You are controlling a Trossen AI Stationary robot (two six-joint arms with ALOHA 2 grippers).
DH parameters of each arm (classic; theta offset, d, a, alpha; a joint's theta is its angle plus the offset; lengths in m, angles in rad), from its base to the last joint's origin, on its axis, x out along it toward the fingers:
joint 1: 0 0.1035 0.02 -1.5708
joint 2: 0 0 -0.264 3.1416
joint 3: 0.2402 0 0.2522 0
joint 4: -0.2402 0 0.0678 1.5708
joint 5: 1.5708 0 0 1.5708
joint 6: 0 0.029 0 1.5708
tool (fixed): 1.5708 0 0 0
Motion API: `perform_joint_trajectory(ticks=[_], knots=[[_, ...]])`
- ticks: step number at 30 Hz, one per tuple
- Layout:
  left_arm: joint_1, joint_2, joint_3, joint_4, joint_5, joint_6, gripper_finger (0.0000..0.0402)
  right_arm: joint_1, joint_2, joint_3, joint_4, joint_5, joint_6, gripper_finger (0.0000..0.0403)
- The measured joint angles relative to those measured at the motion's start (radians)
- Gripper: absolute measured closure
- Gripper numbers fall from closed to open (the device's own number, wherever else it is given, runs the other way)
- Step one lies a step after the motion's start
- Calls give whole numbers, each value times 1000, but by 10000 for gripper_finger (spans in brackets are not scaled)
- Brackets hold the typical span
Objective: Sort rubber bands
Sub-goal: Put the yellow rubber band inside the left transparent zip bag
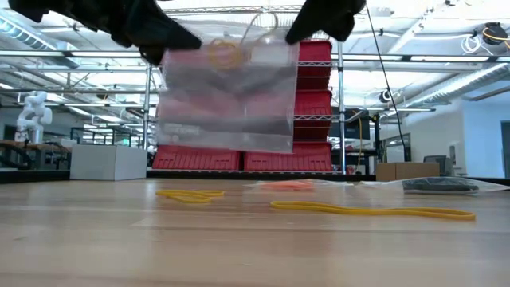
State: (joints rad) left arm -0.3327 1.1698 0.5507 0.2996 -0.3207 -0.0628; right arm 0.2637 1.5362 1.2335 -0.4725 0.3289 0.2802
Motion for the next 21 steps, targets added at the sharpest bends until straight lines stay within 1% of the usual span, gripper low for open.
perform_joint_trajectory(ticks=[4, 9, 13, 16, 18, 21], knots=[[-2, -12, 0, -5, -9, 0, 401, 8, -23, 0, -27, -23, 47, 403], [-2, 1, 0, 8, -6, -1, 401, -6, -6, 0, -18, -26, 51, 403], [-2, 22, 0, 14, 3, -2, 401, -37, 23, 0, -7, -81, 50, 403], [-2, 23, 0, -19, 4, -3, 401, -48, 26, 0, -24, -128, 50, 403], [-2, 24, 0, -31, 3, -7, 401, -41, 15, 0, -39, -130, 57, 403], [-2, 37, 0, 12, 4, -6, 401, -37, 7, 0, -34, -130, 64, 403]])
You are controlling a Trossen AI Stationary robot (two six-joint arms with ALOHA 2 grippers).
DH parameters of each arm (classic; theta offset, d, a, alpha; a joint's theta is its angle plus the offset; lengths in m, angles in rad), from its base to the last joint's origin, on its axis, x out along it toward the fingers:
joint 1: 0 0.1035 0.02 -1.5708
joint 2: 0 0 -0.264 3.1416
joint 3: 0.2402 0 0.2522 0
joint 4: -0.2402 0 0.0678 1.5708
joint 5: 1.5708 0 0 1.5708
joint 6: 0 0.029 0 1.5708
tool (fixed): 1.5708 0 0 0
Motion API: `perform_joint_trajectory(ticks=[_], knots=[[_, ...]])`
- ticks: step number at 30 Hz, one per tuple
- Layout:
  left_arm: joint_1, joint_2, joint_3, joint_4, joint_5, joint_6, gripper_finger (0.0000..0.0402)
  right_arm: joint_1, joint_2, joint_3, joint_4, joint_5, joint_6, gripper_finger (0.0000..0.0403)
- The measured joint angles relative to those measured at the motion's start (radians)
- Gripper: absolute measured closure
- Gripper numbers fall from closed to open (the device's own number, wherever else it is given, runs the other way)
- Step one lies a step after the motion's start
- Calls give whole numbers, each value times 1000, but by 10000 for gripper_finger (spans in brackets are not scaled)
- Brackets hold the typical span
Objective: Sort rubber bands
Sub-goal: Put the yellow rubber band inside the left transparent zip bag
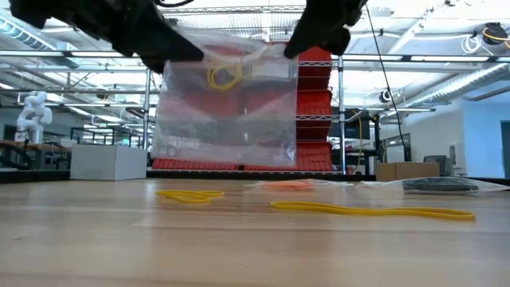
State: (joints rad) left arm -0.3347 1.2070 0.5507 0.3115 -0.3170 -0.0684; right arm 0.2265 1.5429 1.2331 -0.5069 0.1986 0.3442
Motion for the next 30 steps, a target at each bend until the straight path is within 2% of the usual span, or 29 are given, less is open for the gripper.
perform_joint_trajectory(ticks=[10, 16, 21, 30], knots=[[0, 108, 57, 1, 9, 27, 401, -36, 62, 0, 70, -45, -57, 403], [0, 64, 61, -103, -69, 24, 401, 1, 25, 0, -13, -14, -64, 403], [-8, 34, 64, -96, -78, 22, 401, 24, 1, 0, -83, -7, 11, 403], [-5, 112, 62, -29, -51, 22, 401, -17, 50, 0, -1, -42, -23, 402]])
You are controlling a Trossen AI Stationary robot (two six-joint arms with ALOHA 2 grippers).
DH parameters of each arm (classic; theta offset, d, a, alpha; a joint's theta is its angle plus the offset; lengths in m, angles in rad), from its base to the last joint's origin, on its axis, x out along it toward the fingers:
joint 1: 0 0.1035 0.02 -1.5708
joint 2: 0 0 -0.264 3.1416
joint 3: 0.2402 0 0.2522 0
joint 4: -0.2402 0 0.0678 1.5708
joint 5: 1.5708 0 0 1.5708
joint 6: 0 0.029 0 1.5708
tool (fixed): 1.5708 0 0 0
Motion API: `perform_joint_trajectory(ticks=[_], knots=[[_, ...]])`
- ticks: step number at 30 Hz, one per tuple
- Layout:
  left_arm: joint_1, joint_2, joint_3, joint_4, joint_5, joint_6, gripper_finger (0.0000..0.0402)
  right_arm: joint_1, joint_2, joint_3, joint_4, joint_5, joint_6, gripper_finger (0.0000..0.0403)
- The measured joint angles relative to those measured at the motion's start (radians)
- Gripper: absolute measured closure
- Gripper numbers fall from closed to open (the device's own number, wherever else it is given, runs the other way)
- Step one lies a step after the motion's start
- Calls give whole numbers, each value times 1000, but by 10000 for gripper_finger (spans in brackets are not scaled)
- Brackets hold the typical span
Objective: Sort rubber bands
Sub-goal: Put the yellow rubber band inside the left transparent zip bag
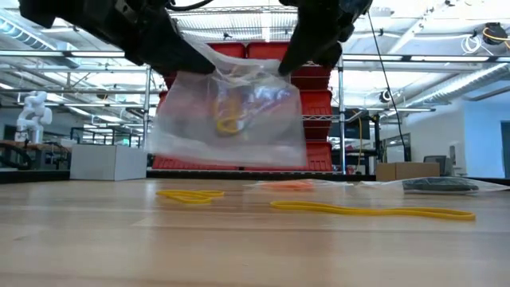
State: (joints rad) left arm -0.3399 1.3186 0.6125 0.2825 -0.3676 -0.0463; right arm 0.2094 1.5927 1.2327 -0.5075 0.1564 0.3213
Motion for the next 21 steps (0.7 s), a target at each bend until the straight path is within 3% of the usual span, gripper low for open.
perform_joint_trajectory(ticks=[8, 15, 21], knots=[[9, 4, 0, 6, 4, 0, 401, -26, 53, 0, 37, -82, -43, 402], [9, -7, 0, -4, 0, 0, 401, 20, 46, 11, -14, -27, -31, 402], [5, -27, -1, -27, -15, 0, 401, 48, 46, 110, -151, 59, -38, 402]])
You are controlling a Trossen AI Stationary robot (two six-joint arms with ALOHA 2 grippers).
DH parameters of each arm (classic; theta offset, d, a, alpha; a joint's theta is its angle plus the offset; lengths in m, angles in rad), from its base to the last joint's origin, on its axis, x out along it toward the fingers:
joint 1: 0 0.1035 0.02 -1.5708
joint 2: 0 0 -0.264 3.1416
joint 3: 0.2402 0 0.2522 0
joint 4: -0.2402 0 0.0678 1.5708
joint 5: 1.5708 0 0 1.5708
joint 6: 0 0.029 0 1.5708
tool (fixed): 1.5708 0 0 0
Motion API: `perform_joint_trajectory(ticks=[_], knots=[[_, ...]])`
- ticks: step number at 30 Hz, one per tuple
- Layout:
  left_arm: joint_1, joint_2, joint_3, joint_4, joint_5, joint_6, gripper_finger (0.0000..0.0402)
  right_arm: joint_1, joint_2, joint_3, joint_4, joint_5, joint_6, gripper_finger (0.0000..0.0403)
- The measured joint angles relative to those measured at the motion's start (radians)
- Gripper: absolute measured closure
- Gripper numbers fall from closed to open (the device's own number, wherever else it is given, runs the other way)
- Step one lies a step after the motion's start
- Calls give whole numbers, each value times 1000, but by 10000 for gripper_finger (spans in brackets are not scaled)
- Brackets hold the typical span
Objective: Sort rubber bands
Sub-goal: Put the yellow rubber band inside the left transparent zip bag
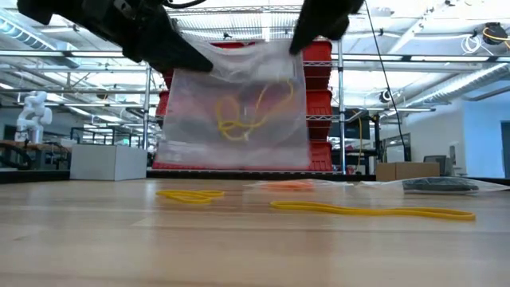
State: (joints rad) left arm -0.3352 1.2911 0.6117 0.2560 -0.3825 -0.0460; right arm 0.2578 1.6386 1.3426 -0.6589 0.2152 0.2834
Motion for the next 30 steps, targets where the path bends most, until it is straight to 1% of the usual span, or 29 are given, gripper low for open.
perform_joint_trajectory(ticks=[4, 8, 12, 16, 22, 25, 30], knots=[[-1, 0, 0, -2, -1, 0, 401, 22, -1, 66, -40, 48, -25, 402], [-5, -19, 0, -23, -1, 3, 401, 37, 0, 85, -88, 56, -33, 402], [-21, -56, 0, -8, -15, 9, 401, 53, 0, 85, -127, 125, -8, 402], [-29, -55, 0, 3, -16, 26, 401, 59, 0, 57, -100, 128, -8, 403], [-38, -51, 0, 7, -16, 26, 401, 58, 0, 55, -86, 128, -8, 403], [-38, -48, 0, 7, -16, 26, 401, 55, 1, 55, -59, 128, -34, 403], [-38, -42, 0, 11, -17, 26, 401, 50, 37, 54, -26, 121, -65, 403]])
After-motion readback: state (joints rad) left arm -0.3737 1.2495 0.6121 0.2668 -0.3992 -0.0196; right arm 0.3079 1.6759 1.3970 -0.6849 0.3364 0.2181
